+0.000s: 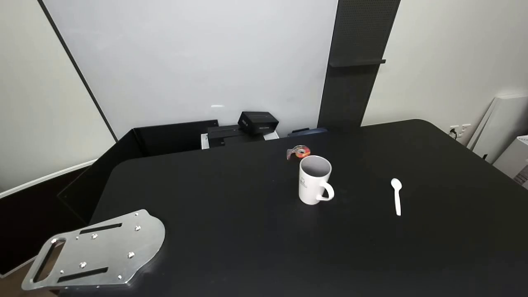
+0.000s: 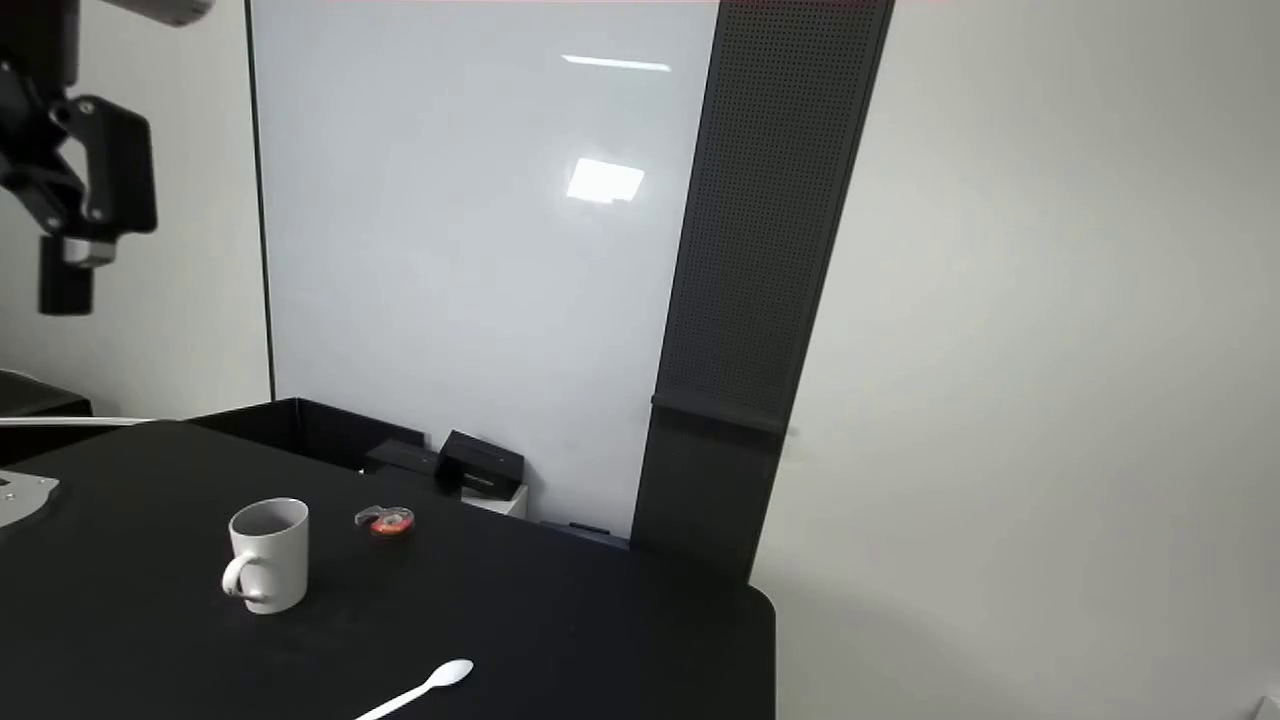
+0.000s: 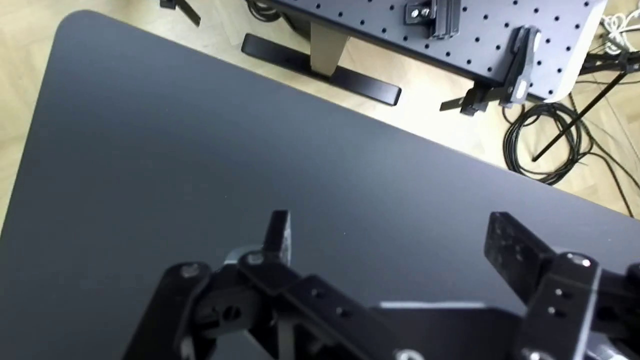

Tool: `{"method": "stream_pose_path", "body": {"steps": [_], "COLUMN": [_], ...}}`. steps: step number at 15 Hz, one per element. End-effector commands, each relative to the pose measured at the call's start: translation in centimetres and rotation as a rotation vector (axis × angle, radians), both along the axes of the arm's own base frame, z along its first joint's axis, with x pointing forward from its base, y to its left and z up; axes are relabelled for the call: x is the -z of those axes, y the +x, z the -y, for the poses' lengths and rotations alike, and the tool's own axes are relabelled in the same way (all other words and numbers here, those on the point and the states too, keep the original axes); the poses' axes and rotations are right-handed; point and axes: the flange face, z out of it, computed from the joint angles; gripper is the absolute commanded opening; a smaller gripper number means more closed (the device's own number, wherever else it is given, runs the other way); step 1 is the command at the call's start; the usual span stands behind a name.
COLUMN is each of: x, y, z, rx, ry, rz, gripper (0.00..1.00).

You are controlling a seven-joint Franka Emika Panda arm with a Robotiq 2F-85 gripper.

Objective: Put the spoon in the mug

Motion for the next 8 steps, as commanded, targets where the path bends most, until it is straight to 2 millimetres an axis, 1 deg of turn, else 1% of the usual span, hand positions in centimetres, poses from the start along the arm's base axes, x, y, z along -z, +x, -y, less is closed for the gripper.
{"method": "stream_pose_path", "body": {"steps": [1,5,8], "x": [2.3,5.6,8.5], "y": [2.3,5.3,7.2], "z": [1.2,3.4,5.5], "rx": [0.006,0.063,0.159], "ry": [-0.012,-0.021,-0.021], "rz": [0.037,0.043,0.047], "gripper": [1.00,1.00,1.00]}}
